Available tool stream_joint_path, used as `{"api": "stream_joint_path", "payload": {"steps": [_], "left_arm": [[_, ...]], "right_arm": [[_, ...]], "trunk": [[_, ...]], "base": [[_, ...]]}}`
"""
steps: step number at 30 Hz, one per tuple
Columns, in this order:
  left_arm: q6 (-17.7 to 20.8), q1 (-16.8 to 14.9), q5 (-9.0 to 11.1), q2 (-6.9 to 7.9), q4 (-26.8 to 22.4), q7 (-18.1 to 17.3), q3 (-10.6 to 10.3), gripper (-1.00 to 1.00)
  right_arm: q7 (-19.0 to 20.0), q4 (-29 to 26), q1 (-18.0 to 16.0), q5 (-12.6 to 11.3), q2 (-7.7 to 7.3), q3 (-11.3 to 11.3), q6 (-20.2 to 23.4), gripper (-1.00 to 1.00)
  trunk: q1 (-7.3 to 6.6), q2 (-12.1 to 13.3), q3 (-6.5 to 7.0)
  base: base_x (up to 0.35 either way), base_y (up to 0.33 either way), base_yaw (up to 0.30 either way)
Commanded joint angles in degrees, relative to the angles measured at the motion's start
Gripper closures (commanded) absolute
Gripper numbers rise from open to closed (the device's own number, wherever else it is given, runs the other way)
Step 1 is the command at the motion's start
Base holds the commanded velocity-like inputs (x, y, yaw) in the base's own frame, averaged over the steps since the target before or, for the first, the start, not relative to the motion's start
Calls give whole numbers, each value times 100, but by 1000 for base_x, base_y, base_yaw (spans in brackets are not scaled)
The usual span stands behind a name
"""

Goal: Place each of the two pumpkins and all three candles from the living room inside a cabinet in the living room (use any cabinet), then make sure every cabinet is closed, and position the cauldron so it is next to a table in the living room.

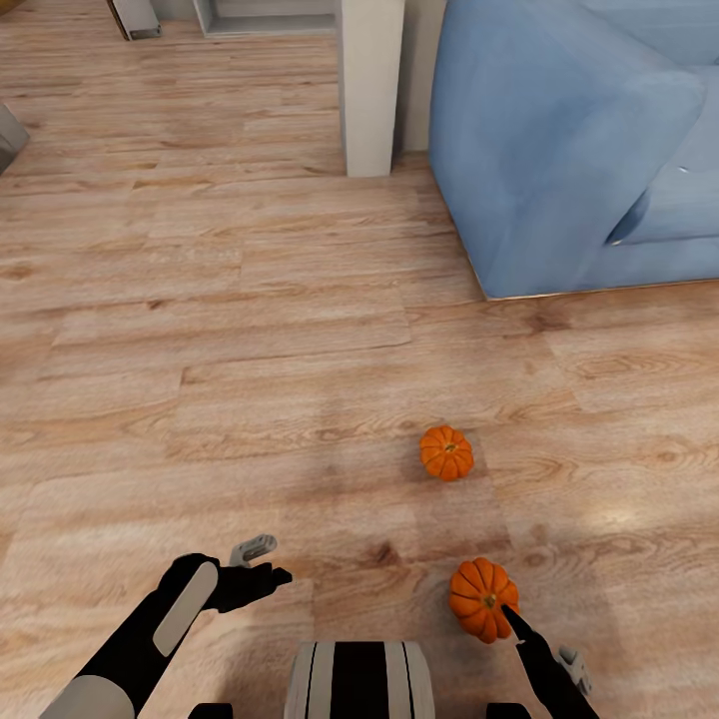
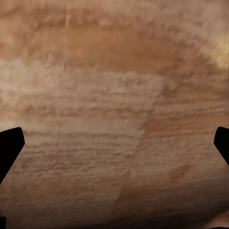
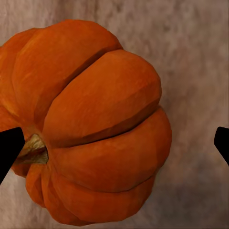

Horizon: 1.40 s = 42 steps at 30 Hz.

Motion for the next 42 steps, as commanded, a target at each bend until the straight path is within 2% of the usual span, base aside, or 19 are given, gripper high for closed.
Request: {"api": "stream_joint_path", "payload": {"steps": [1,14,25,42], "left_arm": [[8,-2,60,4,-7,56,-20,-100],[8,-2,56,0,-6,56,-30,-100],[8,-2,61,0,-7,56,-30,-100],[8,-2,60,8,-13,56,-21,-100]], "right_arm": [[14,1,-1,-47,-1,48,-1,-100],[11,1,-1,-47,-1,48,-1,-100],[7,1,-1,-47,-1,48,-1,-100],[12,0,-1,-45,-1,48,-2,-100]], "trunk": [[0,-1,-3],[0,-1,-3],[23,-13,-203],[23,-13,-203]], "base": [[22,16,0],[3,21,0],[0,0,0],[38,27,0]]}}
